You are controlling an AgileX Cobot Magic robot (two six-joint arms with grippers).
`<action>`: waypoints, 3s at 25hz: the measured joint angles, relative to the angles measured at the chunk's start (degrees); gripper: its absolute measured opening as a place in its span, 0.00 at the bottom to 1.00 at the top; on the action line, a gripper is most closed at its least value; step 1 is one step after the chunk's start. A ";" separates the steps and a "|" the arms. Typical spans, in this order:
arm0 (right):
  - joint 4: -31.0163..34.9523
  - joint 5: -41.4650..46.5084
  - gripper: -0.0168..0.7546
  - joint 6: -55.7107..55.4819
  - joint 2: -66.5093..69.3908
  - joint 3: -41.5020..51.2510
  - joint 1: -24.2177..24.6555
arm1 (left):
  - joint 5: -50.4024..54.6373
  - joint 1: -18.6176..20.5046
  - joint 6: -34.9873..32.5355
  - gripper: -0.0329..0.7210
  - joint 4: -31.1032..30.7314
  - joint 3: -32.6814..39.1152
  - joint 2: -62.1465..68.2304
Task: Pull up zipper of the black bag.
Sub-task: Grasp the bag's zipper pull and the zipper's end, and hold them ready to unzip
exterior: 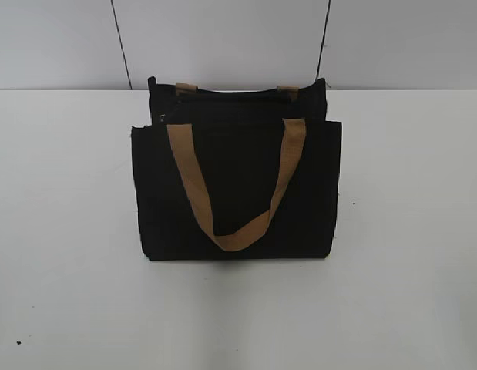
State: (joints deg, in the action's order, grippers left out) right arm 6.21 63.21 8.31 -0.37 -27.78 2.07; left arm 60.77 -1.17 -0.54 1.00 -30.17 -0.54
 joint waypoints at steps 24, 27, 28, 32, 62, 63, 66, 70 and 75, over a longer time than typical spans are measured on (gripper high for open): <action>0.00 0.00 0.77 0.00 0.00 0.00 0.00 | -71.76 0.00 0.00 0.66 -1.00 13.58 33.99; 0.00 0.00 0.77 0.00 0.00 0.00 0.00 | -80.11 -0.05 0.98 0.64 -2.06 13.70 44.69; 0.00 0.00 0.77 0.00 0.00 0.00 0.00 | -83.34 -0.05 2.58 0.64 -3.68 13.70 48.75; 0.00 0.00 0.77 0.00 0.00 0.00 0.00 | -95.97 -0.05 13.73 0.59 -16.63 13.71 63.43; 0.00 0.00 0.77 0.00 0.00 0.00 0.00 | -126.66 -0.05 18.70 0.51 -69.69 -12.84 116.86; 0.00 0.00 0.77 0.00 0.00 0.00 0.00 | -126.93 -0.26 18.70 0.51 -69.95 -13.30 117.64; 0.00 0.00 0.77 0.00 0.00 0.00 0.00 | -127.41 -1.53 18.70 0.51 -70.32 -14.76 119.64; 0.00 0.00 0.77 0.00 0.00 0.00 0.00 | -127.68 -3.86 18.70 0.51 -69.70 -17.16 122.01; 0.00 0.00 0.77 0.00 0.00 0.00 0.00 | -127.91 -5.11 18.70 0.47 -64.41 -17.91 122.98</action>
State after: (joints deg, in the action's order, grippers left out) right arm 6.21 63.21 8.31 -0.37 -27.78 2.07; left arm -67.14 -6.29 18.16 -63.41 -48.09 122.44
